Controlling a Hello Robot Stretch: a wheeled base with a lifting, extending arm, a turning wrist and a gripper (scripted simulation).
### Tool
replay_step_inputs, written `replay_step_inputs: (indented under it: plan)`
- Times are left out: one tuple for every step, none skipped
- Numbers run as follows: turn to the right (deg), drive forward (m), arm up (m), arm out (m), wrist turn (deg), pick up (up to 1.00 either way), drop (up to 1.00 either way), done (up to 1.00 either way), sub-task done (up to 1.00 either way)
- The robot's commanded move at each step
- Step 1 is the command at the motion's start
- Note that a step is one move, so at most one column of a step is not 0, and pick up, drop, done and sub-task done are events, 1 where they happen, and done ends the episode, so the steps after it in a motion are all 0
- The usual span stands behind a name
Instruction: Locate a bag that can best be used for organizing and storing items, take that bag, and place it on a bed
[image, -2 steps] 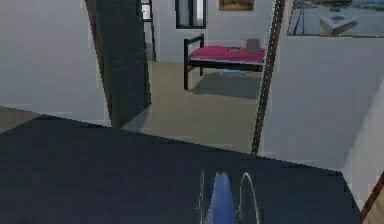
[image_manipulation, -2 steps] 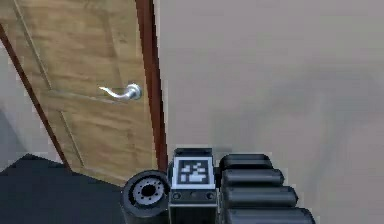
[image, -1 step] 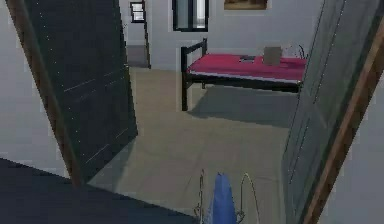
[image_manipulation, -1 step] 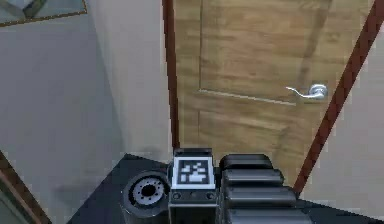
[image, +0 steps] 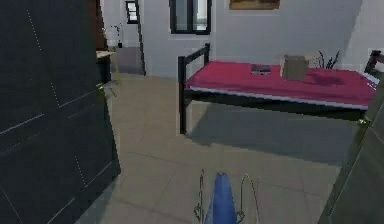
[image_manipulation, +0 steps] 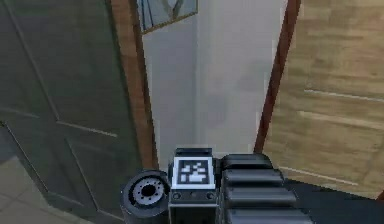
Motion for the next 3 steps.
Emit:
replay_step_inputs:
  plan:
    - [18.0, 0.00, 0.00, 0.00, 0.0, 0.00, 0.00, 0.00, 0.00]
    - [0.0, 1.00, 0.00, 0.00, 0.0, 0.00, 0.00, 0.00, 0.00]
    - [0.0, 0.50, 0.00, 0.00, 0.0, 0.00, 0.00, 0.00, 0.00]
